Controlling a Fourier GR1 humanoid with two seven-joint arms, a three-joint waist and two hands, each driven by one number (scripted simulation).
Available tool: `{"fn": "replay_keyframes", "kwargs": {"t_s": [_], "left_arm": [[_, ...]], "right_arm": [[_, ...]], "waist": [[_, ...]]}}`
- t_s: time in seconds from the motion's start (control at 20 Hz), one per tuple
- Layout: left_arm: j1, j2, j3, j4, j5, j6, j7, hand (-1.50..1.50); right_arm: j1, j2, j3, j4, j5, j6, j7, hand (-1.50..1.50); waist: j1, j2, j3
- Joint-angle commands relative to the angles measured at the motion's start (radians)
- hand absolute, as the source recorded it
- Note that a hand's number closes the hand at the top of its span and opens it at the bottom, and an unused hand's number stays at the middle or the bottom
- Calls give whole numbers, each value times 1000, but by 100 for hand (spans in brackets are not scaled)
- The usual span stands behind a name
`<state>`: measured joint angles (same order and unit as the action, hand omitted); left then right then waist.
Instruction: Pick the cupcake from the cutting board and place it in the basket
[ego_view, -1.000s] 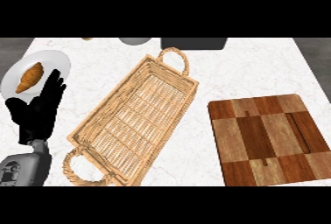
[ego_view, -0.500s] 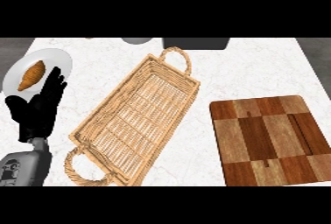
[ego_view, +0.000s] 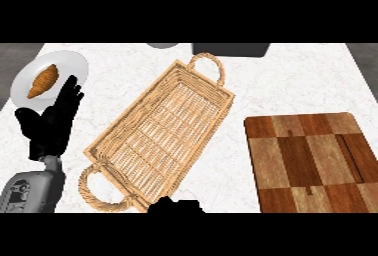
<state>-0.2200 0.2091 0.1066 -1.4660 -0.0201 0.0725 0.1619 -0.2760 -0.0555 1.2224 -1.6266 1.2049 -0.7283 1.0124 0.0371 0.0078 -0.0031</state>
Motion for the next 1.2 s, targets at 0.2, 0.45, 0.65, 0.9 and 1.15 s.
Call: {"fn": "replay_keyframes", "kwargs": {"t_s": [0.2,0.45,0.65,0.9,1.15], "left_arm": [[8,-16,-25,-2,-24,8,-27,0],[-47,-18,-36,9,-14,-6,25,0],[-52,-39,-46,11,-33,22,26,0],[-49,-7,-17,13,-17,3,24,0],[-61,-21,-24,25,-16,7,41,0]], "right_arm": [[-232,53,-234,34,-173,74,200,150],[-462,55,-341,168,-357,55,224,150],[-613,55,-387,250,-517,14,201,150],[-772,18,-259,482,-311,302,63,150],[-948,55,-231,616,-340,403,54,150]], "waist": [[39,2,1],[55,5,2],[37,2,2],[21,-10,-3],[20,-3,0]]}}
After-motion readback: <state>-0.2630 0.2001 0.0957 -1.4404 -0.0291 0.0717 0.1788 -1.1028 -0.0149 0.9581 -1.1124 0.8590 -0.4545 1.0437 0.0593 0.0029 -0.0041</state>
